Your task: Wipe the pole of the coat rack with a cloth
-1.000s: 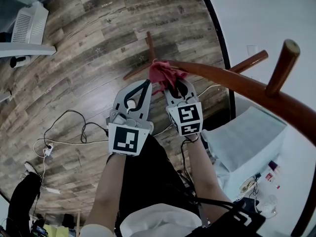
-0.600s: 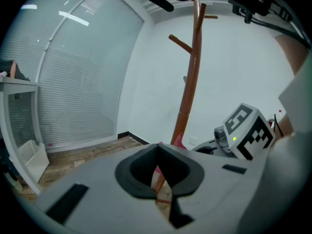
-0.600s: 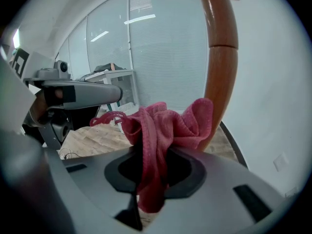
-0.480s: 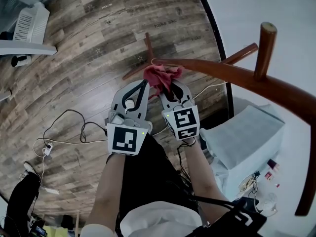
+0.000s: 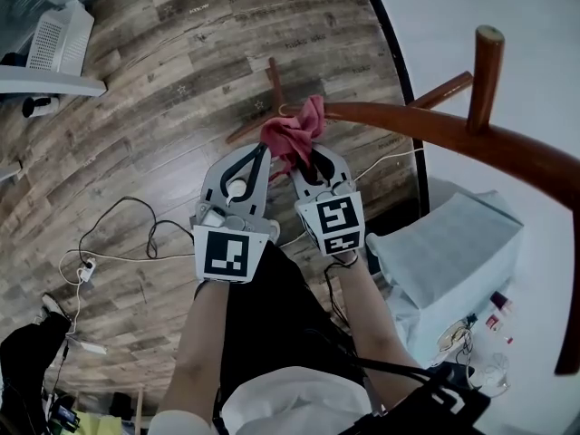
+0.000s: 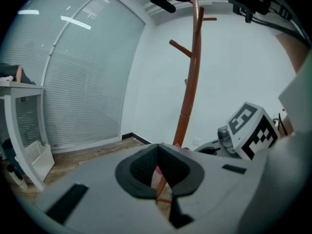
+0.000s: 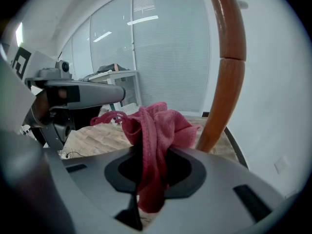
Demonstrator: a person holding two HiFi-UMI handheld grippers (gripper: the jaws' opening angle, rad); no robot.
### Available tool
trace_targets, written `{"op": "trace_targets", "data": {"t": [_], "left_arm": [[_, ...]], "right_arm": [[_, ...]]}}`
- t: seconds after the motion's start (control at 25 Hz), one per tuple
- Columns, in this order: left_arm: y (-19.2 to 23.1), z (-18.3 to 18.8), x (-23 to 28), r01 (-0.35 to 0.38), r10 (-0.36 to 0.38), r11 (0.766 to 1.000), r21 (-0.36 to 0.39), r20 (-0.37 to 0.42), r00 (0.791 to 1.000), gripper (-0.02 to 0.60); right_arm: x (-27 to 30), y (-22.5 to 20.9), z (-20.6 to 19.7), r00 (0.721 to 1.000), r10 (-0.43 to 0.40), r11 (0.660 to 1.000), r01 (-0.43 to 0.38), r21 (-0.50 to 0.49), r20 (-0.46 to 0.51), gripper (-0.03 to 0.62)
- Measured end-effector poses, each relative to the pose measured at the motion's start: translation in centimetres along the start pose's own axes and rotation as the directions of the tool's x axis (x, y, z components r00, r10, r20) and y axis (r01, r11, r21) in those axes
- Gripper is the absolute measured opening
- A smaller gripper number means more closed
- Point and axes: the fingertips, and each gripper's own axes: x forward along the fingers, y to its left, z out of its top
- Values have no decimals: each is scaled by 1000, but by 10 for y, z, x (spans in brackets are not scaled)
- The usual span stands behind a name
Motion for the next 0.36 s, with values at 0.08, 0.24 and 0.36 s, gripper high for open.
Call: {"op": "trace_targets", "data": {"t": [0.08, 0.24, 0.36], "left_arm": [[1, 1, 0, -8, 8, 1000, -8, 2, 1000, 12], [1, 3, 2, -11, 11, 1000, -9, 8, 1000, 12], [0, 2, 2, -10, 10, 1000, -5, 7, 1000, 12]], "right_arm": [[1, 1, 1, 1000, 1, 1000, -1, -7, 3, 98], [1, 1, 6, 1000, 1, 1000, -1, -10, 12, 98], [1, 2, 9, 1000, 1, 1000, 0, -11, 22, 98]]}}
